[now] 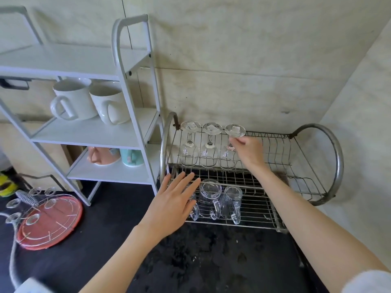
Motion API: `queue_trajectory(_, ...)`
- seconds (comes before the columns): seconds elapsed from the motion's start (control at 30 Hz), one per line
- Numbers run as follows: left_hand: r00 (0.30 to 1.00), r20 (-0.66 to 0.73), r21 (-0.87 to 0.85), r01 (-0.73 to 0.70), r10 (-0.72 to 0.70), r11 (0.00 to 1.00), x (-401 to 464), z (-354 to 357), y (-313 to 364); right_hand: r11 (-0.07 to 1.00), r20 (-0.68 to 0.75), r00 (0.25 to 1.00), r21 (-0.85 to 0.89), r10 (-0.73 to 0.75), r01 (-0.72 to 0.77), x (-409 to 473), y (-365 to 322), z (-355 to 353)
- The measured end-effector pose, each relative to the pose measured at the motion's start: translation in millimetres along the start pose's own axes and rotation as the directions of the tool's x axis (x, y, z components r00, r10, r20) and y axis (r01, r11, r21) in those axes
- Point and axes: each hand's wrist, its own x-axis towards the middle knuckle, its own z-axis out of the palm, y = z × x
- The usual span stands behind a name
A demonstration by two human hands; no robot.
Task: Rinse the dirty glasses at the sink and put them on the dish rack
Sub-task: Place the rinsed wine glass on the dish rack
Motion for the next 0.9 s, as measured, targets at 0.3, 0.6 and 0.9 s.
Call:
queue_trajectory(0.3, 0.997, 0.067, -0.019, -0.032, 0.034, 0.999, -3, -2, -3, 0.991, 0.138, 0.988, -0.123, 0.070, -0.053, -24, 8, -11)
queue_trajectory(0.6, 0.994, -0.006, -0.147, 0.110, -0.112, 0.983, -62, -13, 21, 0.925, 0.236, 0.958, -0.304, -0.160, 0.230, -134, -8, -19)
queue_trajectory(0.9, 0.967, -0.034, -0.093, 0.250, -0.254, 0.964, -221, 10, 37, 0.799, 0.442, 0.834, -0.338, -0.331, 0.497, -300, -23, 27)
